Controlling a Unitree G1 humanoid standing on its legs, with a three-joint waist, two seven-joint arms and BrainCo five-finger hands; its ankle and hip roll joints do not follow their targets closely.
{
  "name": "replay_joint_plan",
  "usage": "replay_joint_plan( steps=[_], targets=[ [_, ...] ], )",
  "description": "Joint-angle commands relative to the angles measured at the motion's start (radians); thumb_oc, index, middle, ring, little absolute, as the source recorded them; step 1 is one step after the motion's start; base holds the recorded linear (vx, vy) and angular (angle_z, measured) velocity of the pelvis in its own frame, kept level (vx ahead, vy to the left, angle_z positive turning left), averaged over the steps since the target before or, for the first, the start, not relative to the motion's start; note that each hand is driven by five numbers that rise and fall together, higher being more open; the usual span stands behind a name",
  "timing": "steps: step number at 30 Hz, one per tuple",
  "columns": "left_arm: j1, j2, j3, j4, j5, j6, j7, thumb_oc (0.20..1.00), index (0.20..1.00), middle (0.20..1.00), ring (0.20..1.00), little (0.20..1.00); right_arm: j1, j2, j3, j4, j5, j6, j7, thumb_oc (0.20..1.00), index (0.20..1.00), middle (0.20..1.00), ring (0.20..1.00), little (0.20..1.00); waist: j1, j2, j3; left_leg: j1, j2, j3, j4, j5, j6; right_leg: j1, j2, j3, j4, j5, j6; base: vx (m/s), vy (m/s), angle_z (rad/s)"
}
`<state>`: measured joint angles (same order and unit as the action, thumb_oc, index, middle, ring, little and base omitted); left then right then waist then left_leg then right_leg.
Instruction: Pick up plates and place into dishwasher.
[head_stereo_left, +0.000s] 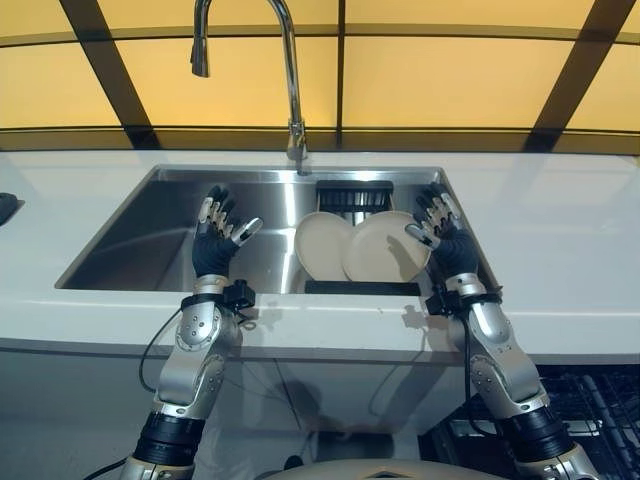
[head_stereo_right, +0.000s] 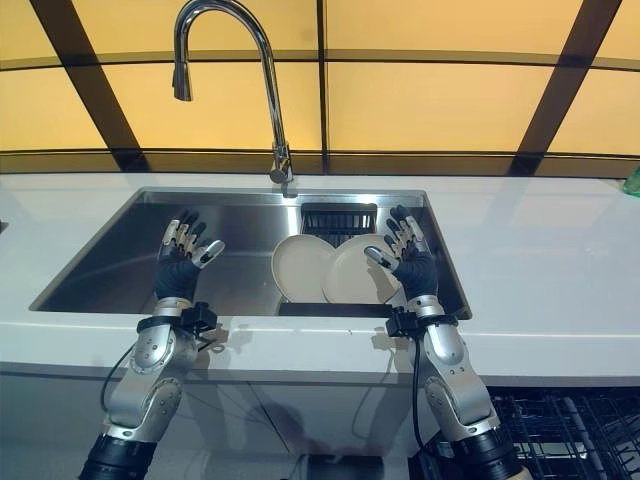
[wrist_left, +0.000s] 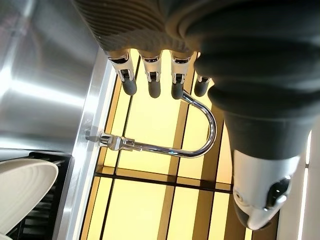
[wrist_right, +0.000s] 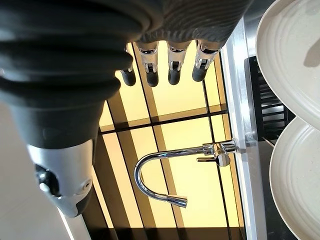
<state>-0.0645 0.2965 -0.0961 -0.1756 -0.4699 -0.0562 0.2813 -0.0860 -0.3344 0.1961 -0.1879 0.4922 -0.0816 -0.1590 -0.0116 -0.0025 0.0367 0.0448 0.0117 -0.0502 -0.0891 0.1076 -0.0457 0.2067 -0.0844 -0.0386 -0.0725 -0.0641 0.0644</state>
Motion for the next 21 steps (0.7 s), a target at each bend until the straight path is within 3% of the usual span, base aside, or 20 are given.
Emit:
replay_joint_plan(
  steps=[1,21],
  targets=[
    [-0.067,0.026,0.017,0.016,-0.008,-0.054,-0.033,1.000,1.000,1.000,1.000,1.000,-0.068,-0.002,-0.048,-0.030,-0.010,-0.048,0.014,1.000,1.000,1.000,1.000,1.000,0.007,-0.008,-0.034,0.056,0.051,0.016,0.002,-0.065,0.000,-0.092,-0.007,0.035,-0.015,0.124,0.007,0.00,0.000,0.00],
    [-0.079,0.070,0.034,0.023,0.087,-0.050,-0.087,1.000,1.000,1.000,1.000,1.000,-0.070,-0.015,-0.052,-0.037,-0.011,-0.041,0.011,1.000,1.000,1.000,1.000,1.000,-0.002,-0.006,-0.038,0.047,0.069,0.016,0.002,-0.051,-0.009,-0.101,0.022,0.047,-0.010,0.119,-0.007,0.00,-0.037,-0.02]
  ],
)
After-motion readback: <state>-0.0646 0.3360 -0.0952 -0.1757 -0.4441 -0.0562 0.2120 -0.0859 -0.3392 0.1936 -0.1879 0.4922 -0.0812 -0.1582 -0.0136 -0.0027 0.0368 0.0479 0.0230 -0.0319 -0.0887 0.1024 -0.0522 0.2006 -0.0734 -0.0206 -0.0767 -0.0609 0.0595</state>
